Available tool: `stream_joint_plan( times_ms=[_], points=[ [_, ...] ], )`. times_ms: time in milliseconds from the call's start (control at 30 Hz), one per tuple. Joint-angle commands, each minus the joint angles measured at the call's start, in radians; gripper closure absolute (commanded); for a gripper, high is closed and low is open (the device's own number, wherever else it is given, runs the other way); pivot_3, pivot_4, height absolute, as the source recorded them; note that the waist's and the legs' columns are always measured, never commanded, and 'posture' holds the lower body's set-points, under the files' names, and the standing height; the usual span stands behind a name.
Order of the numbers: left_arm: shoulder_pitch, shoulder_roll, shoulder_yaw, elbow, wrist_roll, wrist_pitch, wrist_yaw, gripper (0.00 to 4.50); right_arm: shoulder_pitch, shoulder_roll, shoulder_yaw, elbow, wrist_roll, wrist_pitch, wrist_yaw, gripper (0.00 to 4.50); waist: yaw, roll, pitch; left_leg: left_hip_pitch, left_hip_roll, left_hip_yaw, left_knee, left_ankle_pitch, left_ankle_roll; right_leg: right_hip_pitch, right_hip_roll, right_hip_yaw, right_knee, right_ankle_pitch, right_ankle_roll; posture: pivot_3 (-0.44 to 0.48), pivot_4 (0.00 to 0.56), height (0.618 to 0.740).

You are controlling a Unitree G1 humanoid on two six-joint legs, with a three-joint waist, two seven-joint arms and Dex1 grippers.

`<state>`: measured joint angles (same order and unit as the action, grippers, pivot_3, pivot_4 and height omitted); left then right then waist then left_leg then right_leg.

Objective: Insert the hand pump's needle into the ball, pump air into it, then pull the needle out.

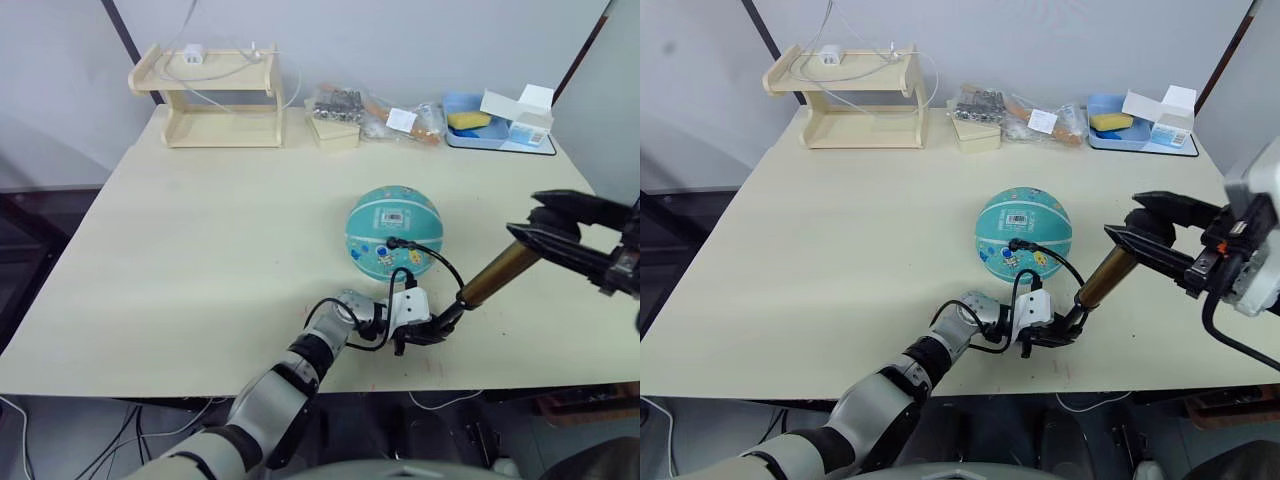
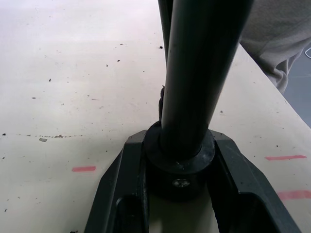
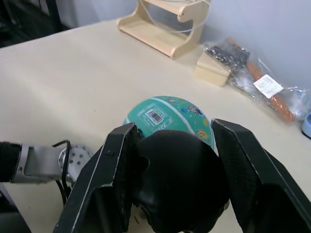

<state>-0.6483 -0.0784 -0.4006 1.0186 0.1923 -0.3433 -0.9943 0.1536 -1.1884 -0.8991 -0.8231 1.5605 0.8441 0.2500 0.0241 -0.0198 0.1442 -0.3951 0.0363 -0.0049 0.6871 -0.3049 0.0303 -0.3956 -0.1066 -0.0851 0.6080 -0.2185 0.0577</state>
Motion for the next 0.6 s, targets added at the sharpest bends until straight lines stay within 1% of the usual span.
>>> stream_joint_plan(
  times_ms=[33,100,167,200,267,300,333,367,400,433,500,600],
  points=[
    [0.053,0.031,-0.017,0.098,0.039,0.068,0.033,3.41,0.046,0.075,0.159,-0.072,-0.071,-0.025,0.035,2.58,-0.003,-0.005,-0.007,0.000,0.000,0.000,0.000,0.000,0.000,0.000,0.000,0.000,0.000,0.001,0.002,0.000,0.150,0.740],
    [0.053,0.031,-0.017,0.102,0.039,0.067,0.036,3.41,0.081,0.130,0.293,-0.085,-0.212,-0.042,0.052,2.58,-0.005,-0.007,-0.011,0.002,0.001,-0.001,0.000,0.000,0.000,0.001,0.002,0.000,0.000,0.001,0.003,0.000,0.150,0.740],
    [0.053,0.032,-0.017,0.104,0.038,0.066,0.039,3.41,0.102,0.180,0.425,-0.074,-0.346,-0.071,0.067,2.58,-0.011,-0.017,-0.020,0.006,0.002,-0.002,-0.002,0.000,0.000,0.004,0.003,0.000,0.001,0.000,0.002,0.000,0.150,0.740],
    [0.054,0.032,-0.018,0.105,0.038,0.065,0.040,3.41,0.115,0.201,0.498,-0.063,-0.428,-0.092,0.079,2.58,-0.011,-0.017,-0.020,0.017,0.004,-0.005,-0.004,0.000,0.000,0.013,0.003,0.000,0.000,-0.005,0.002,0.000,0.150,0.740],
    [0.055,0.032,-0.019,0.108,0.038,0.064,0.045,3.41,0.120,0.253,0.728,-0.003,-0.634,-0.144,0.095,2.58,-0.015,-0.016,-0.023,0.018,0.005,-0.004,-0.004,0.000,-0.001,0.015,0.003,0.001,0.000,-0.005,0.002,0.000,0.150,0.740],
    [0.055,0.032,-0.019,0.109,0.038,0.063,0.047,3.41,0.121,0.273,0.813,0.022,-0.708,-0.165,0.110,2.58,-0.015,-0.017,-0.027,0.019,0.007,-0.006,-0.004,0.000,-0.001,0.016,0.003,0.001,0.000,-0.005,0.002,0.000,0.150,0.740],
    [0.054,0.032,-0.018,0.111,0.038,0.063,0.049,3.41,0.118,0.300,0.882,0.047,-0.761,-0.186,0.127,2.58,-0.015,-0.019,-0.030,0.021,0.009,-0.006,-0.005,-0.001,-0.001,0.018,0.004,0.000,0.000,-0.005,0.002,0.000,0.150,0.740],
    [0.052,0.031,-0.018,0.113,0.038,0.063,0.052,3.41,0.116,0.332,0.940,0.085,-0.815,-0.213,0.143,2.58,-0.014,-0.020,-0.031,0.028,0.010,-0.006,-0.006,-0.001,-0.001,0.019,0.004,0.000,0.000,-0.005,0.002,0.000,0.150,0.740],
    [0.051,0.031,-0.018,0.115,0.038,0.063,0.054,3.41,0.117,0.364,0.996,0.129,-0.872,-0.244,0.161,2.58,-0.014,-0.022,-0.034,0.029,0.011,-0.006,-0.006,-0.001,-0.001,0.019,0.004,0.000,0.001,-0.005,0.002,0.000,0.150,0.740],
    [0.049,0.030,-0.017,0.116,0.038,0.062,0.056,3.41,0.121,0.396,1.045,0.175,-0.926,-0.276,0.176,2.58,-0.014,-0.022,-0.035,0.032,0.011,-0.005,-0.009,-0.001,-0.001,0.020,0.003,0.000,0.000,-0.005,0.002,0.000,0.150,0.740],
    [0.047,0.029,-0.017,0.119,0.038,0.061,0.058,3.41,0.129,0.431,1.078,0.217,-0.986,-0.312,0.196,2.58,-0.012,-0.023,-0.041,0.033,0.011,-0.004,-0.012,-0.001,-0.001,0.020,0.003,0.000,0.000,-0.005,0.002,0.000,0.150,0.740],
    [0.044,0.028,-0.015,0.123,0.039,0.061,0.060,3.41,0.129,0.443,1.010,0.170,-0.985,-0.318,0.209,2.58,-0.011,-0.022,-0.043,0.035,0.010,-0.003,-0.015,0.000,-0.001,0.020,0.004,0.000,0.000,-0.006,0.001,0.000,0.150,0.740]
  ],
)
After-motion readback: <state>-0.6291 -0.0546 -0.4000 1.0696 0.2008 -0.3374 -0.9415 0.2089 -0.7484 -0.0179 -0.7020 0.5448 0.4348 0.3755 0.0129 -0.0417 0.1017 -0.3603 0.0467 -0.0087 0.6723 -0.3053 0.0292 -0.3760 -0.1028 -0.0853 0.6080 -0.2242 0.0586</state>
